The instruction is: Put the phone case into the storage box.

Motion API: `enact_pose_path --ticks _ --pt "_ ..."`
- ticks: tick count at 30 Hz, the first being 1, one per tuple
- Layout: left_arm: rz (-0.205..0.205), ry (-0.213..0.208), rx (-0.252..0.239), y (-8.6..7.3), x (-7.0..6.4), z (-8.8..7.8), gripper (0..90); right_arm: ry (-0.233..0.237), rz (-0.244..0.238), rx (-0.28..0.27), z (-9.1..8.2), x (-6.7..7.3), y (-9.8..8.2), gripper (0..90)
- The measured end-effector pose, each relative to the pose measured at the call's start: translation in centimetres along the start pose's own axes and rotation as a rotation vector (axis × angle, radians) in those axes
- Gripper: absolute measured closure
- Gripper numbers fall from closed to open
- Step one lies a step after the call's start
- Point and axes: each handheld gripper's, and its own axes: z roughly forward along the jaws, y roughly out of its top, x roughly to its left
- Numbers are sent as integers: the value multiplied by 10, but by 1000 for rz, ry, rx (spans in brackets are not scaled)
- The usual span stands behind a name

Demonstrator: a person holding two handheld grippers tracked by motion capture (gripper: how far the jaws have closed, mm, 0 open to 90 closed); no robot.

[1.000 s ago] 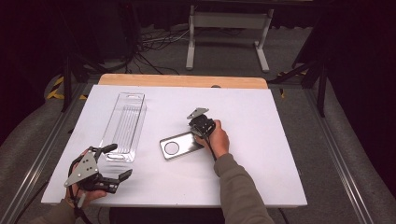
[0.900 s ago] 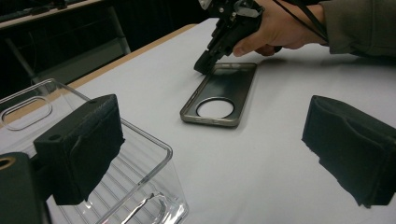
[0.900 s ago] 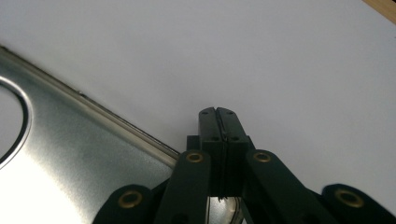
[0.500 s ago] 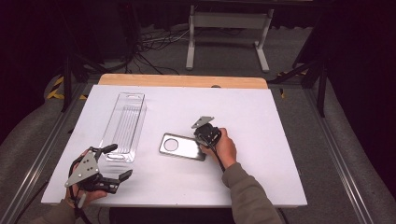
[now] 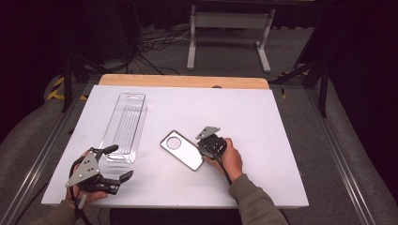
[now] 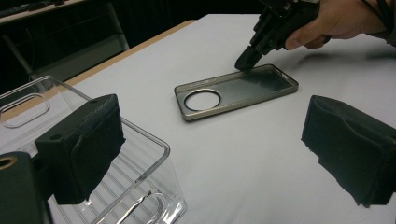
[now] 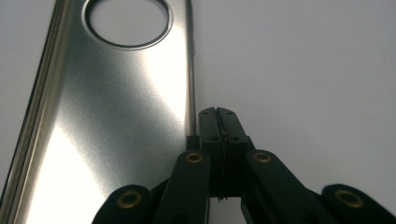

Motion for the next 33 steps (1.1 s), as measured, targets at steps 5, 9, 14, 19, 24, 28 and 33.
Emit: enact_pose_path --ticks 5,9,14,19,24,28,33 --pt "2 1 2 0 0 1 65 15 -21 -13 -7 10 -7 900" --pt "7 -4 4 0 0 1 65 37 -49 -8 -12 17 -9 900" --pt "3 -7 9 0 0 1 65 59 -87 -12 -17 26 -10 900" --pt "0 -12 17 0 0 2 65 77 -108 -10 -22 31 -13 900" --pt "6 -6 23 -1 1 3 65 95 -118 -10 -24 34 -13 900" --pt "4 -10 27 -1 0 3 65 113 -130 -10 -24 38 -12 900" --pt "8 -11 30 -1 1 3 65 132 -145 -12 -25 42 -11 900"
